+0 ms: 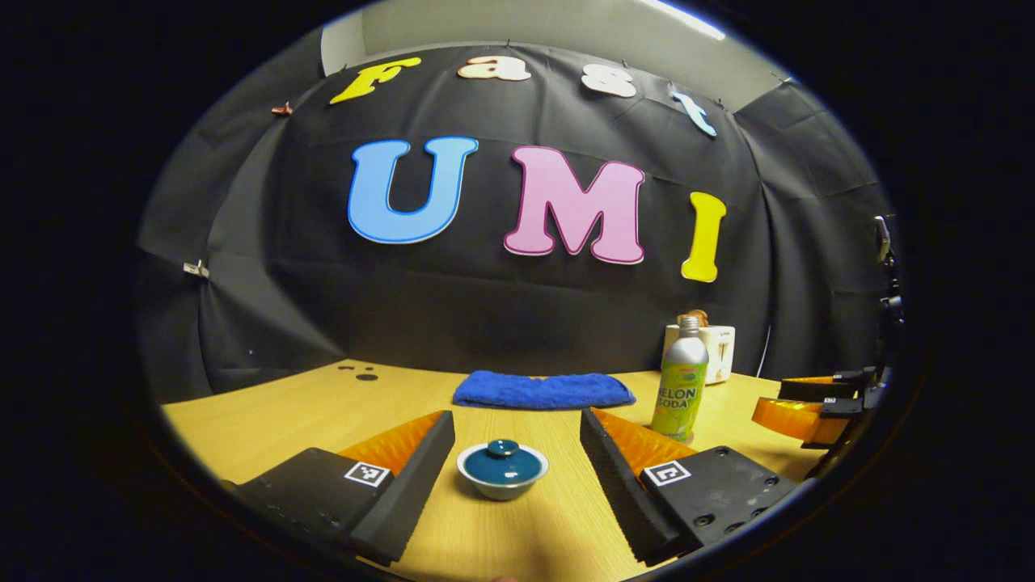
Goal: Open the teacup lid with one hand, grasp the water bottle and pour water into the teacup with the other hand; after pouring, place the water bottle on the coaster and then close the teacup lid.
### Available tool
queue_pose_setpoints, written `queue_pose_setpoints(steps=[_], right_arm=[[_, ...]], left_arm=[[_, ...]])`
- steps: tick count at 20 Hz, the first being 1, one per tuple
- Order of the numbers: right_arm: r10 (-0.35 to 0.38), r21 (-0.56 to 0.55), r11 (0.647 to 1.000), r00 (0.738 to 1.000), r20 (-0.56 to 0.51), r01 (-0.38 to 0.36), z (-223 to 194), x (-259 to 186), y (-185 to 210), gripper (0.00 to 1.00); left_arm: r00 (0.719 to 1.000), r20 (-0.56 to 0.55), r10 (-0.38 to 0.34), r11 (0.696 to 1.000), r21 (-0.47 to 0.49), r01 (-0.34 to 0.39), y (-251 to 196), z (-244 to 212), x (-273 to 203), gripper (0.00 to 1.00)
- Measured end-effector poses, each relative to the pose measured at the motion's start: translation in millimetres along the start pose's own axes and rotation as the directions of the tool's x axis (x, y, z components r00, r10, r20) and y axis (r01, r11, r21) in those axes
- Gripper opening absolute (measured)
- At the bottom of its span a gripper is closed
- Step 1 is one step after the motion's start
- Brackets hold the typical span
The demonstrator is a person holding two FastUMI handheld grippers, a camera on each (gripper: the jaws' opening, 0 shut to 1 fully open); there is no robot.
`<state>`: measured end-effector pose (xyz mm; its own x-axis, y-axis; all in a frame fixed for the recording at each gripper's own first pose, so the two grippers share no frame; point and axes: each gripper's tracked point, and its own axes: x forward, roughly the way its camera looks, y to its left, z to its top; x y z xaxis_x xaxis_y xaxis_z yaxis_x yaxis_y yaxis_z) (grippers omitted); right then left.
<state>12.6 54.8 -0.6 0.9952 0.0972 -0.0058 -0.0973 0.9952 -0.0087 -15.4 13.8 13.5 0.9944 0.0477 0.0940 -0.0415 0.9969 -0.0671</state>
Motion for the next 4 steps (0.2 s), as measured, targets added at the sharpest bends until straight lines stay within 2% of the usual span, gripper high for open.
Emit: queue_pose_setpoints(steps=[4], right_arm=[[-0.006,-0.002,1.0,1.0,-0.004,0.006,-2,2,0,0.98]], left_arm=[[0.996,-0.069,0.049,0.998,0.036,-0.047,11,-16,2,0.99]])
